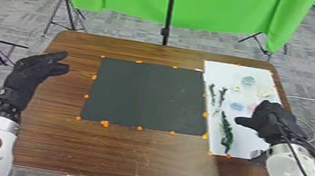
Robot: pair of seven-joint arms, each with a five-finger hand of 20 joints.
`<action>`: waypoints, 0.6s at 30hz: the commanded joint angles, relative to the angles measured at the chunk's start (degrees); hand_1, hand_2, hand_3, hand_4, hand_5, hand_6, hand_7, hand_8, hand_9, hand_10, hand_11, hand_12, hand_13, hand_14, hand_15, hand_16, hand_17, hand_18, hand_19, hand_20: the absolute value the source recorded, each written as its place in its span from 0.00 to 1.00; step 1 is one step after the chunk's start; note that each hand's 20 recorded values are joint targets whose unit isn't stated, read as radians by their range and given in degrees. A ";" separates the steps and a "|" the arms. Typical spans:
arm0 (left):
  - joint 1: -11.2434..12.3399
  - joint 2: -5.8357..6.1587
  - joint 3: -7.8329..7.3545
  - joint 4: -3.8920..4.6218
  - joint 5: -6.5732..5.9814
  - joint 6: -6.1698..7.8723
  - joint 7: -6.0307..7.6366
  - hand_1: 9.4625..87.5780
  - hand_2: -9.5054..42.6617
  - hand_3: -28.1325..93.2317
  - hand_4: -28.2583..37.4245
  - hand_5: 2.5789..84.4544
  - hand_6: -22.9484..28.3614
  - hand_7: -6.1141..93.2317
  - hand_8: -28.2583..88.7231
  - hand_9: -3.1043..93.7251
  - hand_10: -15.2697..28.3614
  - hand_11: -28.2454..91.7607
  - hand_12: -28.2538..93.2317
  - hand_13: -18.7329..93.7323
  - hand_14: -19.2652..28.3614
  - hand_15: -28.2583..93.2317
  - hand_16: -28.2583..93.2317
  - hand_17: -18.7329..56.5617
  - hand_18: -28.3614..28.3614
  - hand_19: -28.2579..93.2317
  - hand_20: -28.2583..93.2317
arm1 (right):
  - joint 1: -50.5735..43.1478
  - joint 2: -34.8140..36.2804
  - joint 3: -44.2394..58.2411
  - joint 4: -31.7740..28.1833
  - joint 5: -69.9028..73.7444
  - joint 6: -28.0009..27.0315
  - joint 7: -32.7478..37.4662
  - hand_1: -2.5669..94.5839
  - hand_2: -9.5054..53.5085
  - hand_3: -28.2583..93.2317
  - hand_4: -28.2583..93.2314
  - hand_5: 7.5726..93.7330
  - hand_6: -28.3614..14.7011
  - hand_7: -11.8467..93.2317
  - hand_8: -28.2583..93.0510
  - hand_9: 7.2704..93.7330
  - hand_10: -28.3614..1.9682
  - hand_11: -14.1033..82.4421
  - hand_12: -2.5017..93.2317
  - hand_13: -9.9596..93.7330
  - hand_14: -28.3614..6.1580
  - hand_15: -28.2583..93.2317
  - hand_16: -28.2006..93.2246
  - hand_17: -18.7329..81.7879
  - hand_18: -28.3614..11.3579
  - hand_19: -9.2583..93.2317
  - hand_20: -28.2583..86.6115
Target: Arrange flowers
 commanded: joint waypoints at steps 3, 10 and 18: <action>0.44 0.03 0.53 -0.02 0.72 -2.48 -2.39 0.28 0.34 0.74 0.12 0.56 0.59 0.14 0.20 0.54 0.72 0.38 0.32 0.53 0.82 0.37 0.20 0.42 0.73 0.35 0.35 | 5.71 1.03 -8.29 3.50 1.94 -1.80 2.18 0.37 0.00 0.73 0.05 0.72 0.50 0.24 0.19 0.86 0.42 0.35 0.27 0.95 0.75 0.74 0.51 0.73 0.24 1.00 0.70; 0.35 0.08 0.62 0.06 0.73 -2.70 -2.56 0.28 0.34 0.73 0.12 0.56 0.60 0.14 0.20 0.54 0.72 0.38 0.32 0.53 0.82 0.37 0.21 0.41 0.73 0.35 0.35 | 5.45 0.60 -8.50 5.02 1.87 -2.98 3.25 0.37 0.00 0.72 0.05 0.71 0.49 0.23 0.19 0.86 0.40 0.35 0.27 0.96 0.76 0.74 0.51 0.73 0.24 1.00 0.70; 0.80 -0.28 0.14 -0.17 0.67 -2.76 -2.80 0.28 0.34 0.73 0.12 0.56 0.60 0.13 0.20 0.54 0.72 0.38 0.32 0.53 0.82 0.37 0.21 0.41 0.73 0.35 0.35 | 6.24 0.11 -10.26 6.17 2.09 -3.79 4.44 0.37 0.00 0.72 0.06 0.72 0.48 0.23 0.19 0.86 0.40 0.35 0.27 0.96 0.77 0.73 0.52 0.74 0.25 1.00 0.69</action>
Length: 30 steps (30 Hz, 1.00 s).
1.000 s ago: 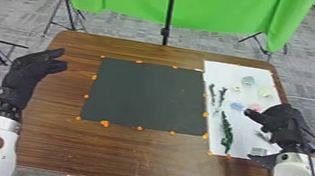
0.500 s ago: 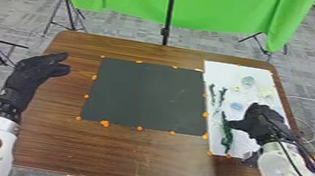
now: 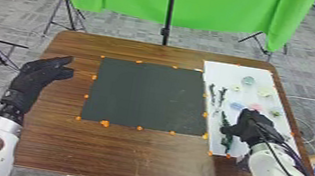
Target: Arrange flowers
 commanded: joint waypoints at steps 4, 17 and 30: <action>0.60 -0.44 -0.13 -0.07 0.28 -0.67 -0.91 0.28 0.34 0.73 0.12 0.56 0.60 0.13 0.20 0.54 0.72 0.38 0.32 0.53 0.82 0.37 0.21 0.41 0.73 0.35 0.35 | 1.11 -0.53 -3.14 1.39 -0.15 -1.22 2.53 0.37 0.00 0.72 0.06 0.73 0.48 0.24 0.19 0.87 0.39 0.36 0.27 0.97 0.78 0.72 0.52 0.74 0.25 1.00 0.69; 0.92 -0.60 -0.30 -0.37 0.30 -0.34 -1.75 0.28 0.34 0.73 0.12 0.56 0.60 0.13 0.20 0.54 0.72 0.38 0.32 0.53 0.83 0.37 0.21 0.41 0.73 0.35 0.35 | 4.60 -1.39 -10.58 4.84 0.89 -5.49 4.89 0.40 0.00 0.70 0.06 0.76 0.46 0.25 0.20 0.90 0.38 0.37 0.28 0.99 0.83 0.71 0.53 0.78 0.31 1.00 0.67; 1.05 -0.97 -0.47 -0.79 0.60 -0.75 -2.31 0.28 0.34 0.73 0.12 0.56 0.60 0.13 0.20 0.54 0.73 0.38 0.32 0.53 0.83 0.37 0.21 0.41 0.73 0.35 0.35 | 4.10 -2.94 -14.55 7.81 0.57 -4.34 4.20 0.56 0.00 0.70 0.09 0.79 0.49 0.28 0.34 0.93 0.43 0.43 0.31 1.00 0.91 0.74 0.49 0.83 0.41 1.00 0.64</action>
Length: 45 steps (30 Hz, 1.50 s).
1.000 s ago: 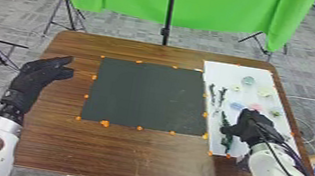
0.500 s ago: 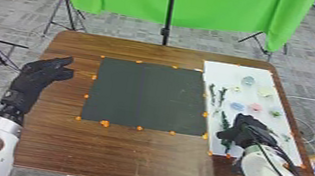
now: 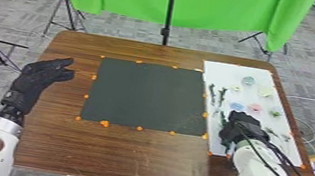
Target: Arrange flowers
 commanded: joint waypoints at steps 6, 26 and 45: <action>0.39 -0.94 -0.04 -0.26 0.71 -0.86 -1.36 0.28 0.34 0.73 0.11 0.56 0.60 0.13 0.20 0.54 0.73 0.38 0.32 0.53 0.83 0.37 0.21 0.40 0.73 0.35 0.35 | -4.54 -2.00 -4.56 4.76 2.44 0.62 -2.35 0.90 0.00 0.04 0.51 0.81 0.52 0.29 0.44 0.95 0.50 0.43 0.41 1.00 0.92 0.76 0.46 0.85 0.42 0.99 0.64; 0.87 -0.43 -0.80 -0.63 0.50 -1.07 -2.17 0.28 0.34 0.73 0.12 0.55 0.60 0.13 0.20 0.53 0.73 0.38 0.32 0.52 0.83 0.37 0.21 0.40 0.72 0.34 0.35 | -10.35 1.28 13.41 -5.14 4.87 9.13 -2.38 0.96 0.00 0.00 0.74 0.80 0.56 0.41 0.47 0.94 0.60 0.52 0.54 1.00 0.93 0.80 0.43 0.88 0.45 0.99 0.64; 0.36 9.18 -2.92 4.47 -4.49 4.61 2.04 0.29 0.34 0.73 0.12 0.56 0.60 0.13 0.20 0.54 0.73 0.38 0.32 0.52 0.83 0.37 0.21 0.40 0.72 0.34 0.35 | -1.92 -0.04 10.46 -7.06 18.91 22.02 -8.19 0.95 0.00 0.00 0.77 0.78 0.56 0.45 0.45 0.94 0.59 0.55 0.53 1.00 0.94 0.82 0.41 0.89 0.45 1.00 0.64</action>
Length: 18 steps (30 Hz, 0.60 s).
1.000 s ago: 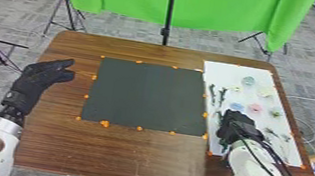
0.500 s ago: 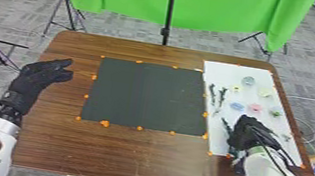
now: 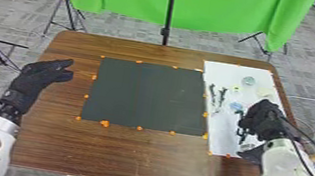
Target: Arrange flowers
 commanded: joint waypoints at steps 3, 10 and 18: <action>-0.66 9.88 -1.74 7.85 -8.22 10.30 5.83 0.29 0.34 0.73 0.11 0.56 0.60 0.14 0.20 0.54 0.73 0.39 0.32 0.52 0.82 0.37 0.21 0.40 0.72 0.34 0.35 | 15.40 -1.89 -11.92 1.43 5.49 2.83 -3.72 0.95 0.00 0.00 0.77 0.78 0.56 0.45 0.45 0.94 0.59 0.55 0.53 1.00 0.94 0.82 0.41 0.90 0.46 1.00 0.64; -0.26 12.65 -1.86 12.46 -9.33 16.14 8.95 0.28 0.36 0.74 0.09 0.57 0.60 0.15 0.19 0.55 0.72 0.39 0.32 0.52 0.81 0.36 0.21 0.40 0.72 0.33 0.35 | 31.44 -7.28 -27.14 6.81 7.38 3.18 -6.05 0.95 0.00 0.00 0.77 0.78 0.56 0.46 0.45 0.94 0.59 0.55 0.52 1.00 0.94 0.82 0.41 0.90 0.46 1.00 0.64; -1.58 12.99 1.81 15.03 -10.67 18.51 11.59 0.24 0.42 0.76 0.02 0.57 0.59 0.15 0.19 0.55 0.72 0.39 0.31 0.52 0.80 0.36 0.21 0.41 0.71 0.32 0.35 | 44.37 -14.39 -39.88 16.40 14.16 5.55 -8.42 0.95 0.00 0.00 0.77 0.78 0.56 0.46 0.44 0.94 0.59 0.56 0.52 1.00 0.94 0.82 0.41 0.90 0.46 1.00 0.64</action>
